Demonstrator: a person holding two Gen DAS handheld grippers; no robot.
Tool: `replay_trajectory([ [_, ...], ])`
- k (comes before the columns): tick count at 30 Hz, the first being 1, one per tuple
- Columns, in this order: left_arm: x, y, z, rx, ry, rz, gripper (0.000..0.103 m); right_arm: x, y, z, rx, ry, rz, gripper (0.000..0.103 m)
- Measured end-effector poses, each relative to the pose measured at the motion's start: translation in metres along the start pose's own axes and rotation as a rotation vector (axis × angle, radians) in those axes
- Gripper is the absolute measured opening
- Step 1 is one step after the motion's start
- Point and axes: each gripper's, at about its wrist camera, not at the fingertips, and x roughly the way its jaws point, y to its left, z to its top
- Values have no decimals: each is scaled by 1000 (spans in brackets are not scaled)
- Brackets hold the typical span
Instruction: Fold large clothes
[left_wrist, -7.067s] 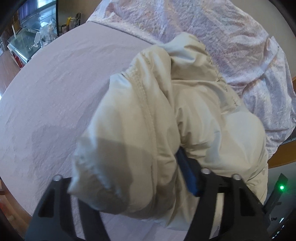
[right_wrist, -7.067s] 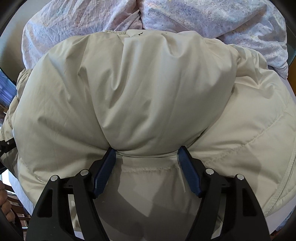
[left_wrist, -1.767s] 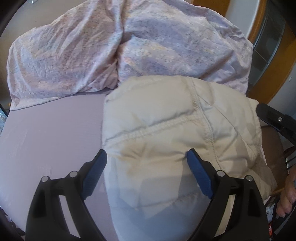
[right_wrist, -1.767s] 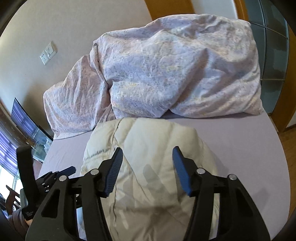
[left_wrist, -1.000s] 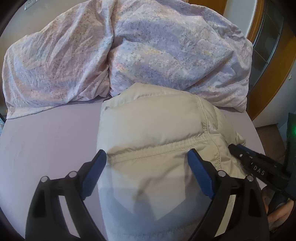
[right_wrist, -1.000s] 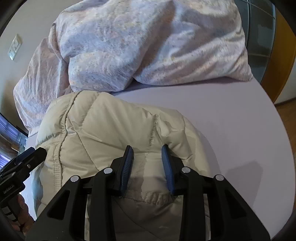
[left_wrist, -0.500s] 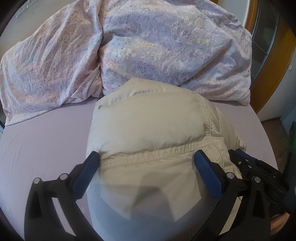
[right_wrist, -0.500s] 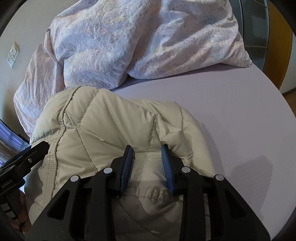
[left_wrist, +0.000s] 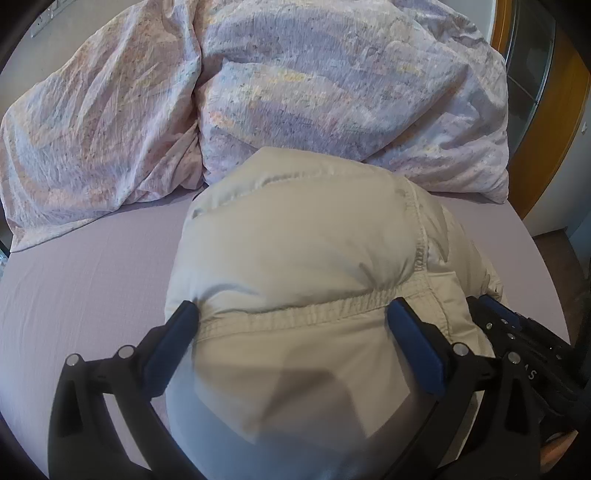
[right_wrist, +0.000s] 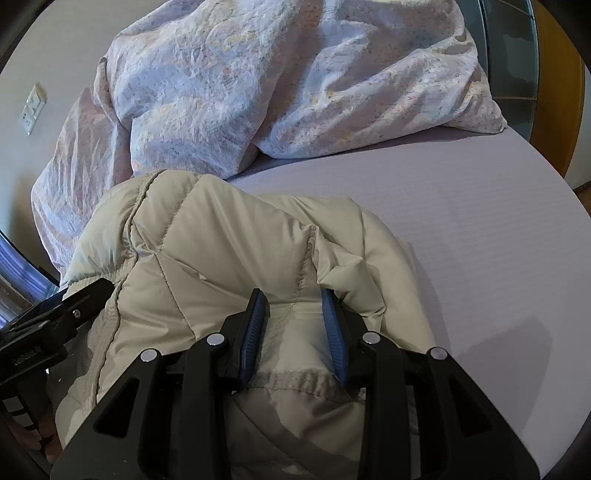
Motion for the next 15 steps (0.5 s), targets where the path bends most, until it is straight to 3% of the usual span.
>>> replay_trajectory([
  [15,7,-2,-7,-7,-50,29,101,2,0,-1,-25,-24,-3,33],
])
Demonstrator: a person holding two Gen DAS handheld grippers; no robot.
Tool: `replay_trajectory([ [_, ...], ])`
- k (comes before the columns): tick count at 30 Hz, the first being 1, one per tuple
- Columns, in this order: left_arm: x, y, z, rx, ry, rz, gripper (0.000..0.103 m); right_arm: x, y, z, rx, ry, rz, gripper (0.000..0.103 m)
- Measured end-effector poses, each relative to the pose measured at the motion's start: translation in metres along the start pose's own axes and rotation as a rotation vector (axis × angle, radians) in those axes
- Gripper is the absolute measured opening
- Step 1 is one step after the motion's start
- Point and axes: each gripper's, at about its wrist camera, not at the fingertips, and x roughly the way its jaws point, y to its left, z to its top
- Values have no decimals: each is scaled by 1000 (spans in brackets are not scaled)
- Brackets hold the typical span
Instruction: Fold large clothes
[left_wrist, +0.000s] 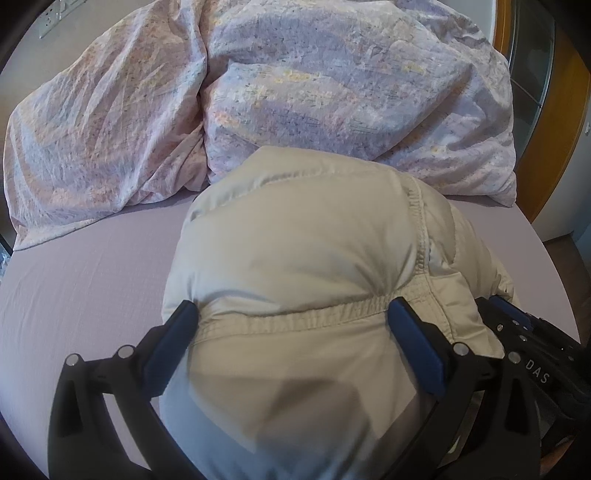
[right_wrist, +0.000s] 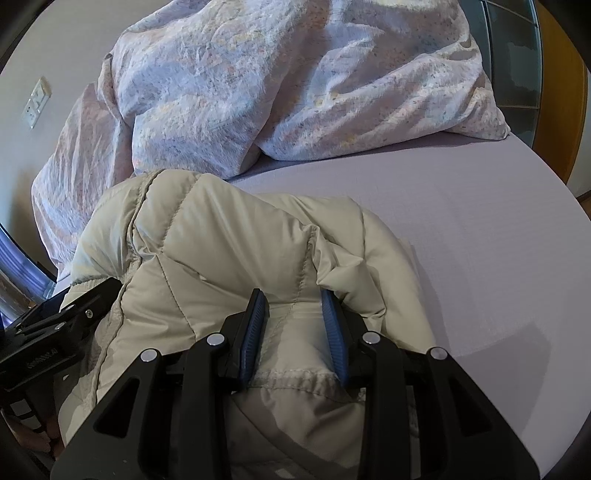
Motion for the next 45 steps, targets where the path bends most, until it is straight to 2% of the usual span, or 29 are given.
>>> replay_trajectory([
  [19,1,2,-5,-9,-55,6,101,0,0,-4,-4,-29,4,34],
  [45,1,2,-6,-8,-68,8,101,-1,-1,-6,-1,-46,11,34],
])
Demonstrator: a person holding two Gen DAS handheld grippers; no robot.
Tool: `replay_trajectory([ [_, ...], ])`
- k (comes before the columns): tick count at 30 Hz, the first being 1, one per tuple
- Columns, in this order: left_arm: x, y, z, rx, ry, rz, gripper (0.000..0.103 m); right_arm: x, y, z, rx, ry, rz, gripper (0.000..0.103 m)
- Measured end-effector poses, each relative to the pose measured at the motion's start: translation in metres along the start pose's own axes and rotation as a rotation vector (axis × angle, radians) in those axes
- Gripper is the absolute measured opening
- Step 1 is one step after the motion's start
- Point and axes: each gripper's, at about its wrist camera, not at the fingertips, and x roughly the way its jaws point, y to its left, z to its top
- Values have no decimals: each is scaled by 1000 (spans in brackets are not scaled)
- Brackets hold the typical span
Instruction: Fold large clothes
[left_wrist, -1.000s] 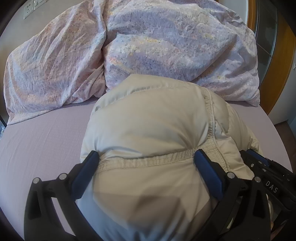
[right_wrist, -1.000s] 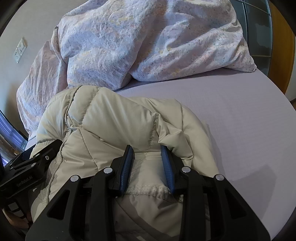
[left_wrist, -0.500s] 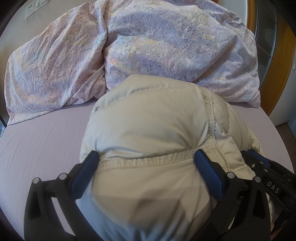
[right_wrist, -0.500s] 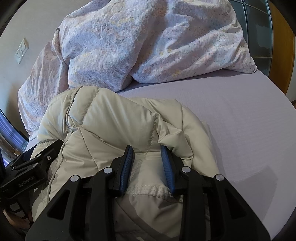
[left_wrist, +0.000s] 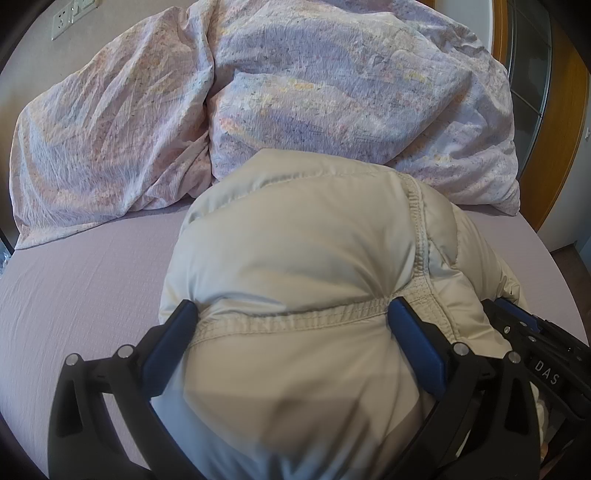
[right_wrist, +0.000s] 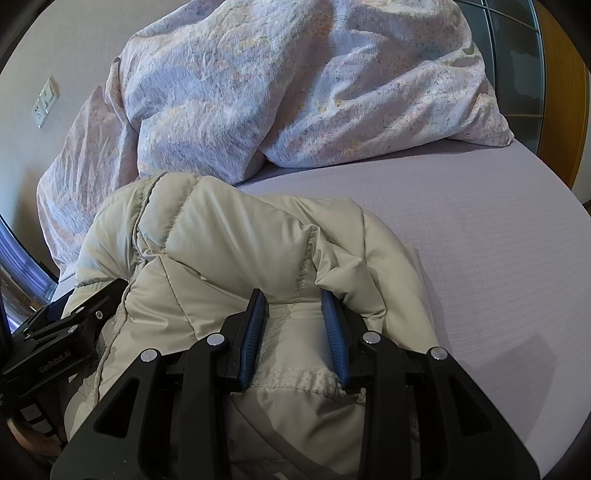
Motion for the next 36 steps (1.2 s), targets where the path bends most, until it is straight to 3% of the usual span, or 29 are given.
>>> replay_trajectory([
  [12,-2,1,4,12,42,-13,101,-1,2,6,22,41,-9,34],
  [20,-34,19,2,17,54,-36,101,-19,-3,14,90,101,15,38],
  [22,-44,27,2,30,42,-34,101,-28,-8,16,107,103,23,46],
  [23,-48,30,3,34,39,-31,101,-35,-12,17,122,100,20,55],
  [24,-51,34,3,35,36,-28,101,-39,-16,18,136,99,7,72],
  [26,-56,43,4,33,40,-22,101,-50,-30,21,184,93,3,85],
  [30,-55,64,4,-6,81,-32,101,-54,-57,24,296,142,71,85],
  [36,-48,76,2,-25,129,-67,101,-39,-79,26,404,266,192,95],
])
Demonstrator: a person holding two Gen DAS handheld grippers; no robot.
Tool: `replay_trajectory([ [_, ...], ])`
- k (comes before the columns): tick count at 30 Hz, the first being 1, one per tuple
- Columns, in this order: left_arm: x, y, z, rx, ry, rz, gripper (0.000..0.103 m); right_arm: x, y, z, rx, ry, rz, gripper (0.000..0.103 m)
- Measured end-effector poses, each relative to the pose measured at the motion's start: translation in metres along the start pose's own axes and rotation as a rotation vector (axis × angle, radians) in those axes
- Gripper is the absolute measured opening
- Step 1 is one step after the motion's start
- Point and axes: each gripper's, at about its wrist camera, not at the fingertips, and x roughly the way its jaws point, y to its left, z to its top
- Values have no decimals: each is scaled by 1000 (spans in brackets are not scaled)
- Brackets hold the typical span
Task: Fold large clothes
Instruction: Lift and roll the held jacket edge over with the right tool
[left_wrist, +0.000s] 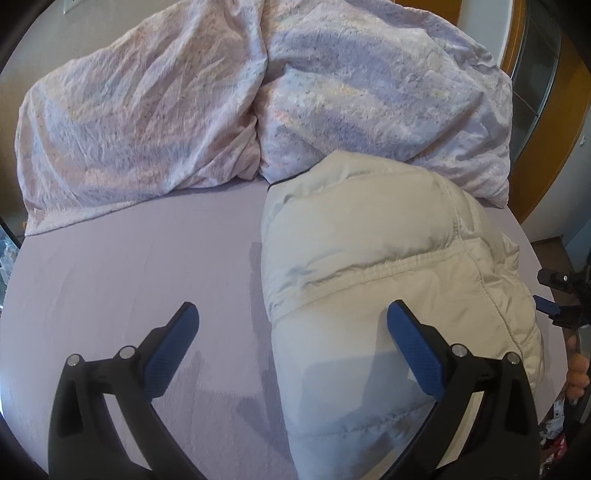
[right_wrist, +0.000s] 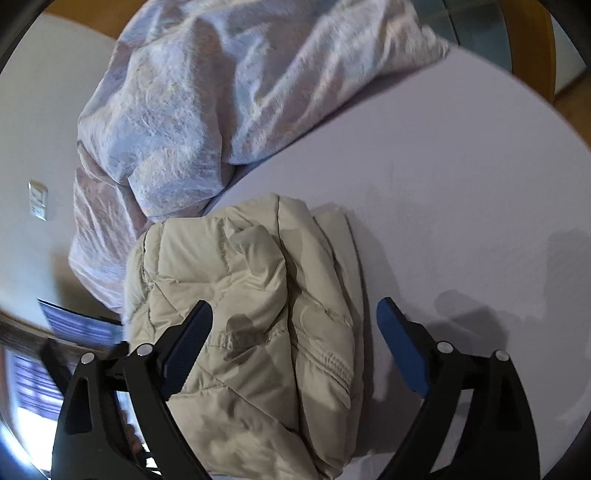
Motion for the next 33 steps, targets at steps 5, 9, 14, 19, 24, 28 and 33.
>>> replay_trajectory([
  [5,7,2,1,-16,25,-36,101,18,-1,-1,10,110,42,101],
  [9,12,2,2,-23,39,-54,101,33,-5,-2,32,184,81,102],
  [14,14,2,2,-17,48,-67,101,50,-4,0,42,272,127,102],
  [19,16,3,3,-14,57,-78,101,66,4,0,17,343,104,102],
  [24,20,7,5,-24,72,-105,101,74,8,-1,9,360,96,102],
  [28,25,10,6,-48,91,-146,101,73,8,-3,0,346,90,102],
  [33,30,13,6,-76,110,-188,101,72,7,-6,-2,330,103,102],
])
